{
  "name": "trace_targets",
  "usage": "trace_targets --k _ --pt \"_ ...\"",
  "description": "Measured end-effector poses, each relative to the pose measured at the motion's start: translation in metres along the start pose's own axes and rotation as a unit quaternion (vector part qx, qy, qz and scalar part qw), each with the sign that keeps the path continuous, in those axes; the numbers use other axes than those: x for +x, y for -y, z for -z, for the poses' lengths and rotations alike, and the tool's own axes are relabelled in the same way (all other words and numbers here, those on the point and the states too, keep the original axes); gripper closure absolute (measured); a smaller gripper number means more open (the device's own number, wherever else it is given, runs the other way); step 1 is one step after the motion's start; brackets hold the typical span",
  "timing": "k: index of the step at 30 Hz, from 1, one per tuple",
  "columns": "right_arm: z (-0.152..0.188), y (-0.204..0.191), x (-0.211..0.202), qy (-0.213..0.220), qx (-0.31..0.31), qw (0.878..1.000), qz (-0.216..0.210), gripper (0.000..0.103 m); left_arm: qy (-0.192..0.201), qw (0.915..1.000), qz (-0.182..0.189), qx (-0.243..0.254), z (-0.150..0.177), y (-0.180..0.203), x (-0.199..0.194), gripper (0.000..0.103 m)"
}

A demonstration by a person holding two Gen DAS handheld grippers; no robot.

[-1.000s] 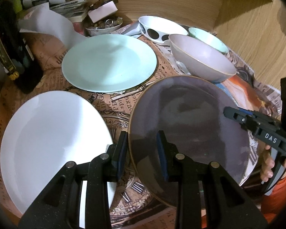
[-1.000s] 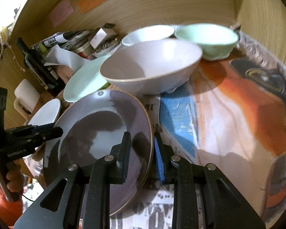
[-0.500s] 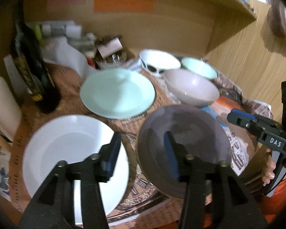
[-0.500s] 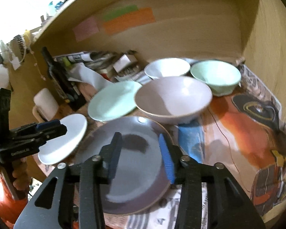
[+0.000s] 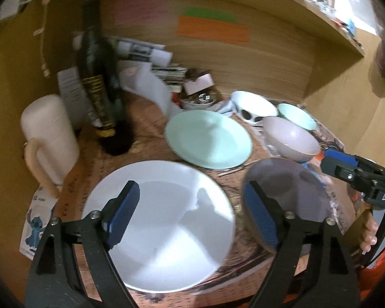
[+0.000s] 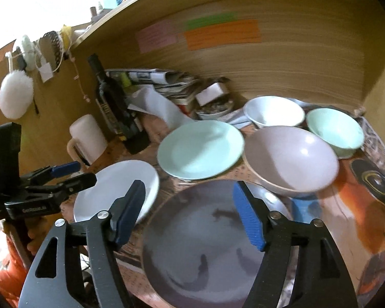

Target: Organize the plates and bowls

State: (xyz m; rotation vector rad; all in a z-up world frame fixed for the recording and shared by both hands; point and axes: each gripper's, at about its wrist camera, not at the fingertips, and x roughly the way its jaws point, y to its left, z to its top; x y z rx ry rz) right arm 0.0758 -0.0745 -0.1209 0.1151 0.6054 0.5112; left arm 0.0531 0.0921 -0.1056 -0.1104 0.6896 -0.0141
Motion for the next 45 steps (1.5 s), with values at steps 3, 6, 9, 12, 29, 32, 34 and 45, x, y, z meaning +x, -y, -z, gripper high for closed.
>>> trace_targets --k 3,6,9,12,29,32,34,45 --pt "-0.003 -0.011 0.014 -0.013 -0.009 1.000 -0.010 0.035 -0.007 0.9998 -0.016 -0.011 0.004 -0.019 0.001 0.018" --pt "-0.006 -0.020 0.028 -0.027 -0.019 0.999 -0.017 0.035 -0.020 0.9993 -0.024 -0.021 0.009 -0.037 0.004 0.018" --pt "-0.008 -0.028 0.045 -0.046 -0.027 0.998 -0.024 0.035 -0.030 0.9984 -0.035 -0.032 0.014 -0.055 0.007 0.018" --pt "-0.008 -0.035 0.062 -0.065 -0.034 0.997 -0.027 0.035 -0.042 0.9971 -0.048 -0.042 0.020 -0.072 0.012 0.018" --pt "0.004 -0.047 0.136 -0.196 -0.048 0.979 -0.034 0.073 -0.093 0.9929 -0.021 -0.071 0.047 -0.114 0.027 0.039" --pt "0.005 -0.047 0.138 -0.205 -0.049 0.977 -0.033 0.077 -0.102 0.9922 -0.016 -0.070 0.048 -0.115 0.030 0.052" --pt "0.006 -0.048 0.140 -0.212 -0.053 0.975 -0.035 0.080 -0.109 0.9917 -0.014 -0.066 0.050 -0.115 0.032 0.063" --pt "0.009 -0.056 0.146 -0.215 -0.076 0.974 -0.014 0.078 -0.128 0.9883 0.018 -0.081 0.053 -0.113 0.039 0.068"
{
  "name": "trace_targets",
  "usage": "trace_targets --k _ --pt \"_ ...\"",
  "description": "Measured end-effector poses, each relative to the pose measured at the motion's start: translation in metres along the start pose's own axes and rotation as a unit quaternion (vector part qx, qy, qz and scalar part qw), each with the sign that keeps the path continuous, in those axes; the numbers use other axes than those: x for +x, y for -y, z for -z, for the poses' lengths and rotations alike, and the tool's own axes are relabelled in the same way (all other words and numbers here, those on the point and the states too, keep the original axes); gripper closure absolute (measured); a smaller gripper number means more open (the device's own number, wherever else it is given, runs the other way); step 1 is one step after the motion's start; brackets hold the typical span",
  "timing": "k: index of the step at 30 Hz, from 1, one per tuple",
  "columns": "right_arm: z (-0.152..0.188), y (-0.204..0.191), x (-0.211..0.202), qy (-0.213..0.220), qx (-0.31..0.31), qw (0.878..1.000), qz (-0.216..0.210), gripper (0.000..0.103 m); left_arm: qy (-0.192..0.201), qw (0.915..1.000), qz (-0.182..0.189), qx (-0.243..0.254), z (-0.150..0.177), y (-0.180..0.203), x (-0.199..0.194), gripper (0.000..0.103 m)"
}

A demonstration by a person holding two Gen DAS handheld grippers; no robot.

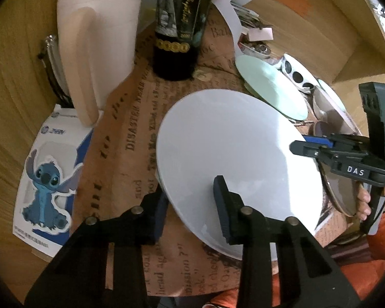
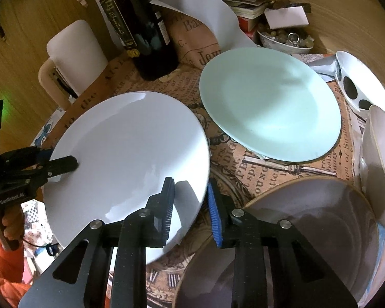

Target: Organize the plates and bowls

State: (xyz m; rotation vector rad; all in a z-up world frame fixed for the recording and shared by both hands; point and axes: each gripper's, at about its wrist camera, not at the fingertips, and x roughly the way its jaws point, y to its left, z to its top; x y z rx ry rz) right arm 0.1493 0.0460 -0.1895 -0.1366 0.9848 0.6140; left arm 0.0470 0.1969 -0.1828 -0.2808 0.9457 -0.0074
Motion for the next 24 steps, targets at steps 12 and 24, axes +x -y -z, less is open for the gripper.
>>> trace_targets --k 12,24 --pt "0.004 0.003 -0.003 0.024 0.020 0.999 0.001 0.081 0.002 0.9995 -0.033 -0.003 -0.001 0.010 -0.003 0.068" --pt "0.007 0.011 -0.026 0.058 0.040 0.998 0.004 0.081 0.020 0.9992 -0.034 0.012 -0.009 0.023 -0.008 0.068"
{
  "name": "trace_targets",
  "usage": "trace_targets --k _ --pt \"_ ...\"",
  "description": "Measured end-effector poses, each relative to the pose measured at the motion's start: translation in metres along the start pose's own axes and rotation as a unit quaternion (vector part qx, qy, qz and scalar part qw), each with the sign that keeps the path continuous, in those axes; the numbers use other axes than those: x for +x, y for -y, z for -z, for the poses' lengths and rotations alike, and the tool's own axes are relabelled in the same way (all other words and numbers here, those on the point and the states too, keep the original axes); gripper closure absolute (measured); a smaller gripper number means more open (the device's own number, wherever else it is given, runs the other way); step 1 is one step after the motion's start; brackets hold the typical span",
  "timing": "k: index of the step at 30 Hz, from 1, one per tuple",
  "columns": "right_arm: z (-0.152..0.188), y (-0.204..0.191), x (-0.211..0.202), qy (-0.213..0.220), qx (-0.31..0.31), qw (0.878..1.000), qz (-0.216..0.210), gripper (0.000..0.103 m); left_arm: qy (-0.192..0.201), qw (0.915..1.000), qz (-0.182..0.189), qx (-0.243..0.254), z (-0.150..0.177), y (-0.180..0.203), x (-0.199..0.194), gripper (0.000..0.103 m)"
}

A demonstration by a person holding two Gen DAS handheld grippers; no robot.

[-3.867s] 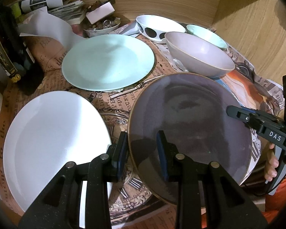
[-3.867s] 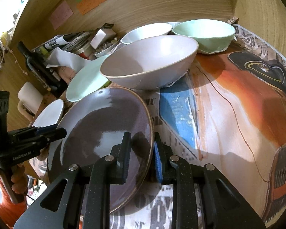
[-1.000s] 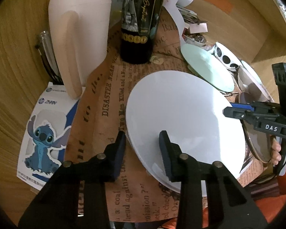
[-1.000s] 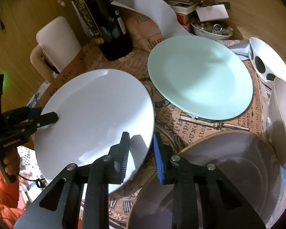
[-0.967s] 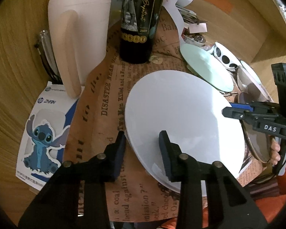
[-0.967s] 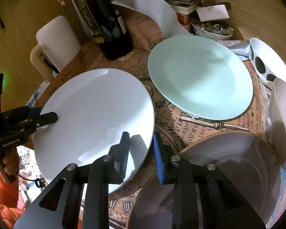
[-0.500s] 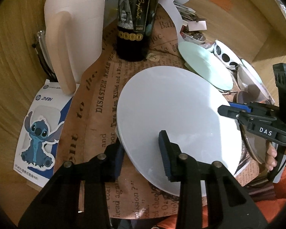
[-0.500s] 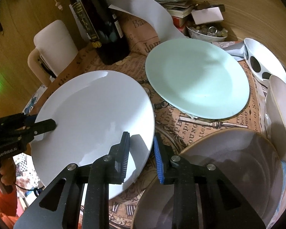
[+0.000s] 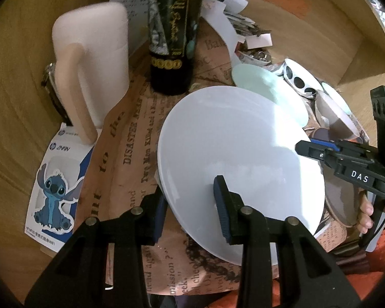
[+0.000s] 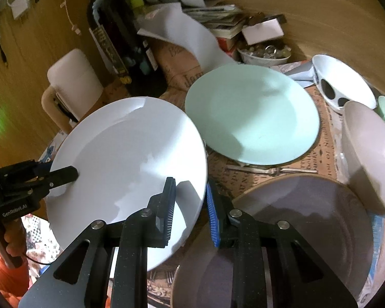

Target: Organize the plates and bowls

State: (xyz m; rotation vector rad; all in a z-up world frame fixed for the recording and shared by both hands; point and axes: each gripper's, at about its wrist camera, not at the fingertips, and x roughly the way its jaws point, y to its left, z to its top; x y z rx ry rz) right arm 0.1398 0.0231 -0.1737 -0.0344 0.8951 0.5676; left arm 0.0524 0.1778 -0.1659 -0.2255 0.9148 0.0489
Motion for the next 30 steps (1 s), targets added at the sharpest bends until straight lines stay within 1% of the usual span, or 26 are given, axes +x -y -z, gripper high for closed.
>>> trace_targets --k 7,14,30 --pt "0.003 0.011 -0.018 0.018 0.012 1.000 0.006 0.081 0.011 0.9999 0.010 0.008 -0.008 0.012 -0.001 0.068" --pt "0.010 0.028 -0.031 0.032 0.026 0.999 0.012 0.082 0.019 0.9993 0.016 0.027 -0.013 0.032 -0.002 0.068" --pt "0.039 0.063 -0.066 0.052 0.060 0.996 0.027 0.082 0.011 0.9978 0.034 0.057 -0.017 0.082 0.002 0.068"
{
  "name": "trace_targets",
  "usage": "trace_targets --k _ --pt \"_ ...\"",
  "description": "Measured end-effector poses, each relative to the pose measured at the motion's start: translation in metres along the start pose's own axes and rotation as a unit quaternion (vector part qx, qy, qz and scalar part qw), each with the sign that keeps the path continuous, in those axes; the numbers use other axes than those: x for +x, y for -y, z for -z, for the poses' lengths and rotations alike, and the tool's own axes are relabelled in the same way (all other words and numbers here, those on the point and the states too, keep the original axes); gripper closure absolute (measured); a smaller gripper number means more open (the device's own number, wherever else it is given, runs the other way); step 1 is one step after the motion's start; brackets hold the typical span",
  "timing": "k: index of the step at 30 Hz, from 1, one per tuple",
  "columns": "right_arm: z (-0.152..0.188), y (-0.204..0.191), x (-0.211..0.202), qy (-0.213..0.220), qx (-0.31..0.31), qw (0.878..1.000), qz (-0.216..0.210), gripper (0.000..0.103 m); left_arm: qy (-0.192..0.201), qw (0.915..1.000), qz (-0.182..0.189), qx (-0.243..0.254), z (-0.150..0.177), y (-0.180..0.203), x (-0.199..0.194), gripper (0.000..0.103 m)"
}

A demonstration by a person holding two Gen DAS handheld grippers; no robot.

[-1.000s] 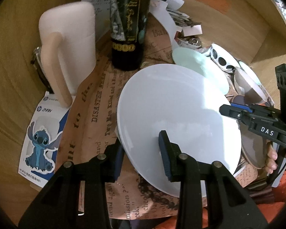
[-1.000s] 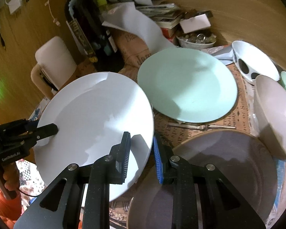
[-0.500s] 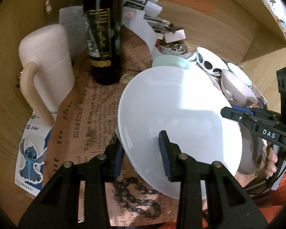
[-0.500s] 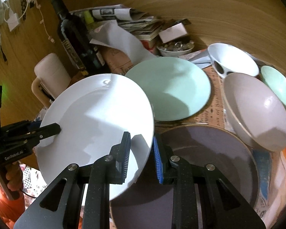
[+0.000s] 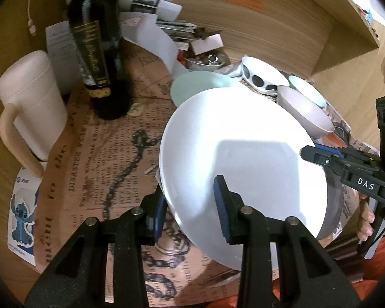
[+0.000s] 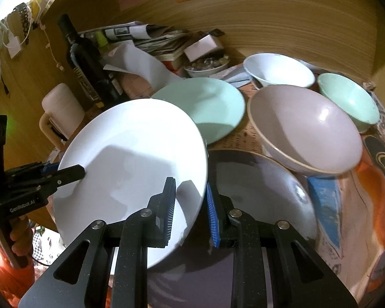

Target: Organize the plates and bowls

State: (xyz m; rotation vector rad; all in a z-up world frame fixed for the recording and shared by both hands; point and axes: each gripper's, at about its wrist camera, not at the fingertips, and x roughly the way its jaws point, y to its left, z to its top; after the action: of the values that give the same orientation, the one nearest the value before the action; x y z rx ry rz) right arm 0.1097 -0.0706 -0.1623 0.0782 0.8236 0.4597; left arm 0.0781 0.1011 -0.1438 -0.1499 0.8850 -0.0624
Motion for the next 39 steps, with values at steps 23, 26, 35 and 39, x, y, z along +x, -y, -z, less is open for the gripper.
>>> trace_targets --k 23,26,35,39 --pt "0.039 0.046 -0.038 0.016 0.039 0.999 0.008 0.081 -0.016 0.9988 0.000 0.046 0.006 0.066 0.009 0.067" --pt "0.043 0.050 -0.040 0.015 0.045 0.999 0.010 0.081 -0.021 0.9985 0.003 0.051 0.007 0.071 0.012 0.067" --pt "0.050 0.059 -0.037 0.002 0.054 0.998 0.019 0.081 -0.038 0.9979 0.012 0.052 0.011 0.076 0.027 0.067" --pt "0.052 0.064 -0.035 -0.005 0.061 0.998 0.020 0.082 -0.044 0.9971 0.014 0.060 0.011 0.080 0.031 0.067"
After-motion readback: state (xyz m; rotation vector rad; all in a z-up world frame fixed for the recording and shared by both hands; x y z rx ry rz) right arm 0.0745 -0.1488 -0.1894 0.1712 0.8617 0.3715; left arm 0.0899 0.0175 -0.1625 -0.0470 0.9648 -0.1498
